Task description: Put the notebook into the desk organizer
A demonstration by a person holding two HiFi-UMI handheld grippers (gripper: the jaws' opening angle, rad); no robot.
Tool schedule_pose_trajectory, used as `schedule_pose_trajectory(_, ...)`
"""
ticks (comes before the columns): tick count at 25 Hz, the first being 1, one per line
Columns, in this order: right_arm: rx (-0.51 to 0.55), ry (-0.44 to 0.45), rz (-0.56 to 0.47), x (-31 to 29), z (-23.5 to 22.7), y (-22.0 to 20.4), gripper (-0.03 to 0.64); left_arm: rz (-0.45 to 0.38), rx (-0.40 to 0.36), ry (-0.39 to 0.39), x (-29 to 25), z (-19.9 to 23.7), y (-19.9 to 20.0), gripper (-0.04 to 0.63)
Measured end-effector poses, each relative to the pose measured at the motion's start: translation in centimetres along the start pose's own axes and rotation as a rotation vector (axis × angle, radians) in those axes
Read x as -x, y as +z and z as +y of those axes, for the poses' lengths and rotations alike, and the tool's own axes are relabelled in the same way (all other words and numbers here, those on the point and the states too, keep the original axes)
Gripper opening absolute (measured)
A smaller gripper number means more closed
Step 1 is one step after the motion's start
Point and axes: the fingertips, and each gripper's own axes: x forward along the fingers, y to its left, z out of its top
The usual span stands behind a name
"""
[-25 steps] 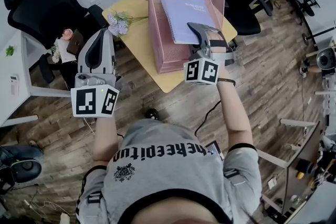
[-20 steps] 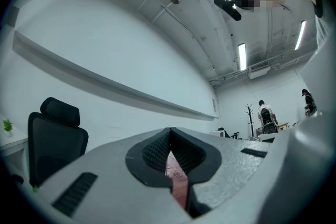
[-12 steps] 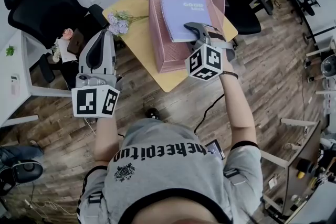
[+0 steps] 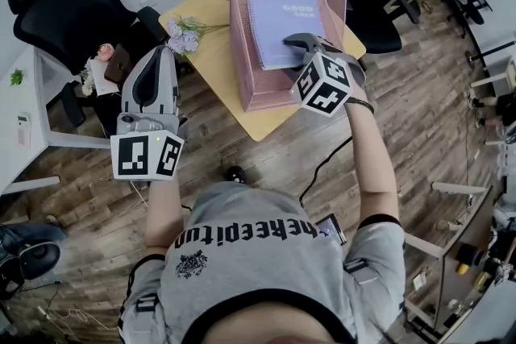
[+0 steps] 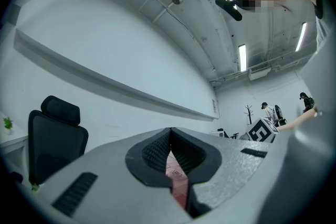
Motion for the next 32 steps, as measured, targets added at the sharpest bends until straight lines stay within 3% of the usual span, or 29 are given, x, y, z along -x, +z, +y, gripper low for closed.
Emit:
schedule_pose_trajectory(8, -0.066, 0.172, -0.012, 1.0, 0.8, 0.3, 0.212, 0.003, 0.009, -0.006, 0.0, 0.1, -0.1, 0.003)
schedule_pose_trajectory(19, -0.135, 0.328, -0.085, 3.0, 3.0, 1.3, 0.256, 0.007, 0.015, -0.019, 0.5, -0.3, -0.1, 0.003)
schedule_pose_trajectory(25, -0.168, 0.332, -0.11, 3.0, 4.0, 1.6, 0.256, 0.007, 0.017, -0.033, 0.8, -0.7, -0.2, 0.003)
schedule_pose_trajectory(32, -0.242, 0.273, -0.156, 3.4, 4.4, 1.9, 0.252, 0.005, 0.029, -0.059, 1.0, -1.8, -0.6, 0.003)
